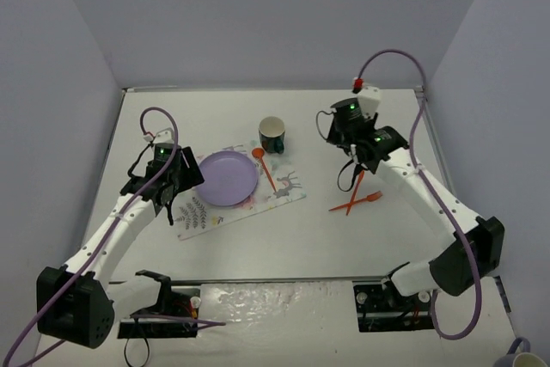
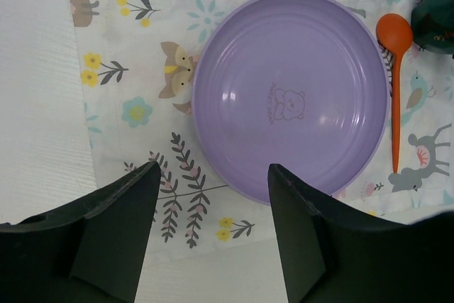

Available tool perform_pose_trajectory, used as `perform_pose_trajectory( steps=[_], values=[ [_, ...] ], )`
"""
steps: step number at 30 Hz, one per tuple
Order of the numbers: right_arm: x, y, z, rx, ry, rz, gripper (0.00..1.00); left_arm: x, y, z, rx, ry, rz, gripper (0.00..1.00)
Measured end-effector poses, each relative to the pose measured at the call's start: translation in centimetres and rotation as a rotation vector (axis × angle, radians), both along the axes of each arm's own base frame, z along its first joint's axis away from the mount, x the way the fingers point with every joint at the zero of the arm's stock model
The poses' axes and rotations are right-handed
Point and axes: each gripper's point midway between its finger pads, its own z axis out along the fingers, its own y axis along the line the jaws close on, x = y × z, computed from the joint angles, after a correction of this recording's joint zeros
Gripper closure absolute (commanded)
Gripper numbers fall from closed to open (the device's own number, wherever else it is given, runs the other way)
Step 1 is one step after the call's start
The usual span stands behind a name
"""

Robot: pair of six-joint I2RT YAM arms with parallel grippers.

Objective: Set the dinner table for one person

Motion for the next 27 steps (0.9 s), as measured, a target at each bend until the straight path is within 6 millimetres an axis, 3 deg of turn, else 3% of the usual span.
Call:
perform_pose_trajectory(
  steps=[2, 4, 9, 12, 18, 27],
  values=[
    [-0.7, -3.8, 0.3, 0.015, -0.012, -0.12, 0.5, 0.0, -0.1, 0.0, -0.004, 0.001, -0.004, 0.41],
    [-1.7, -5.6, -1.2, 0.02, 0.022, -0.182, 0.5, 0.0, -0.3, 0.0, -0.011, 0.002, -0.011, 0.41],
    [-4.9, -6.7, -9.2, -0.022, 0.25, -0.212, 0.54, 0.0, -0.7, 0.3, -0.03, -0.006, -0.027, 0.41],
    [-6.2, -7.0, -12.1, -0.025, 0.343, -0.223, 0.54, -0.2, -0.8, 0.7, -0.04, -0.02, -0.034, 0.41],
    [-7.7, -7.5, -14.0, 0.005, 0.383, -0.273, 0.55, -0.3, -0.9, 1.2, -0.047, -0.036, -0.038, 0.41],
    [-7.7, -8.3, -17.1, 0.043, 0.425, -0.301, 0.6, -0.3, -0.9, 1.2, -0.048, -0.036, -0.039, 0.41]
  ],
)
